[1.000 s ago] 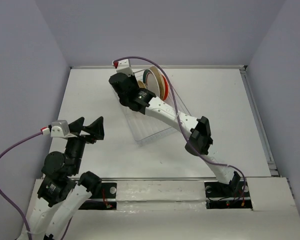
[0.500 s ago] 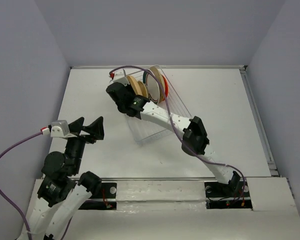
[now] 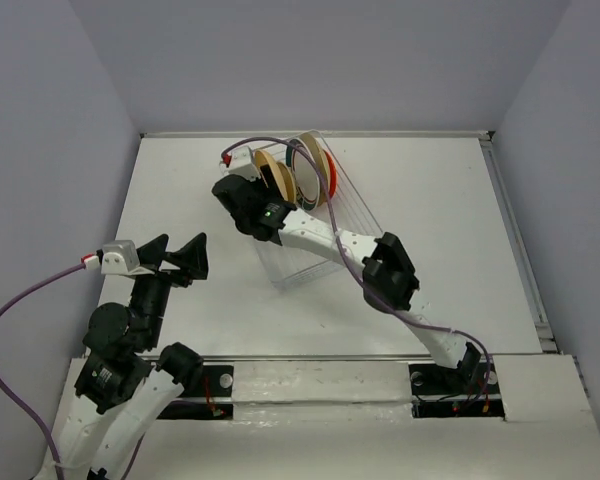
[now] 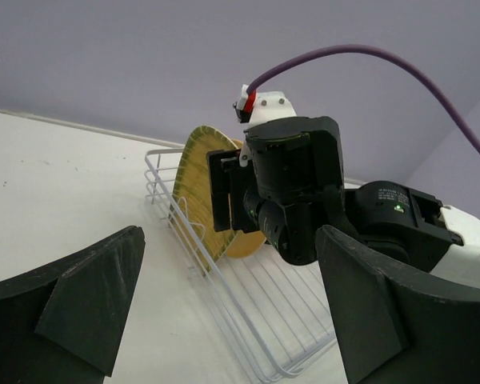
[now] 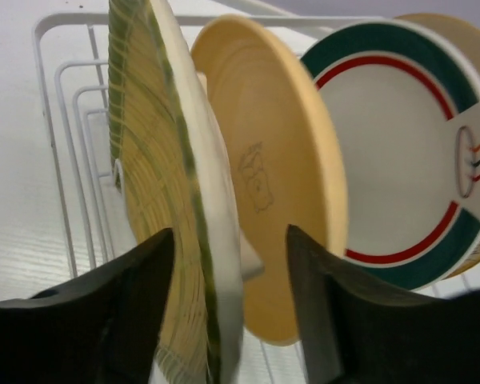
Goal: Load the plates into the dish rack
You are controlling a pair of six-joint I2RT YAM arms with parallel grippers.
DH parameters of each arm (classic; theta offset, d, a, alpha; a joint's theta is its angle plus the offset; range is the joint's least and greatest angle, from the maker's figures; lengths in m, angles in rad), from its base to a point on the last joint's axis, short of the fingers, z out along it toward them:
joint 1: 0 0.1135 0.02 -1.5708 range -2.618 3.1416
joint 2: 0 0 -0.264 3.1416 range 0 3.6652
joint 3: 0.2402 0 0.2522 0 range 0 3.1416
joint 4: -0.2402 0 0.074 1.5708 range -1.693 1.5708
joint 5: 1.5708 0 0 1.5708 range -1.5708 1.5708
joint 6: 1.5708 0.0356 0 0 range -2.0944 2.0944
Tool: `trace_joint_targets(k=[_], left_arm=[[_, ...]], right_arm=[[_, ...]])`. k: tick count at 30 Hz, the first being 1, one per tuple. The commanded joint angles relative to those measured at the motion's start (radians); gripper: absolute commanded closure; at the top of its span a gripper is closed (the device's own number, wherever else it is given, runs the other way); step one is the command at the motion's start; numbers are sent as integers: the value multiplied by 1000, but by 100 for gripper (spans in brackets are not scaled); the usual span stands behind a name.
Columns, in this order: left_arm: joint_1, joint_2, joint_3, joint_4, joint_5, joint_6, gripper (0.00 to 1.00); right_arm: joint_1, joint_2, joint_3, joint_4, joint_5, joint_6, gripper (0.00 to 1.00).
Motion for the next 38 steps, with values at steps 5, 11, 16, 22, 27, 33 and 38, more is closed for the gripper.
trace_joint_targets(k=[5, 11, 16, 22, 27, 33, 38], left_arm=[[-4, 36, 2, 50, -16, 17, 1], [-4, 58, 9, 51, -24, 20, 1], [-4, 102, 28, 57, 7, 14, 1], [-4, 158, 75, 82, 91, -17, 1], [-4, 184, 149, 93, 134, -15, 1], [-5, 184, 172, 108, 154, 5, 1], [-4, 219, 144, 129, 208, -35, 1]], right_arm=[[10, -299, -198, 54, -85, 94, 4], [10, -599, -523, 216, -163, 123, 0], [10, -892, -875, 372, -220, 117, 0], [10, -1242, -1130, 380, -335, 136, 0], [10, -1553, -1377, 399, -400, 171, 0], [10, -1937, -1566, 433, -349, 147, 0], [10, -1973, -1589, 430, -355, 143, 0]])
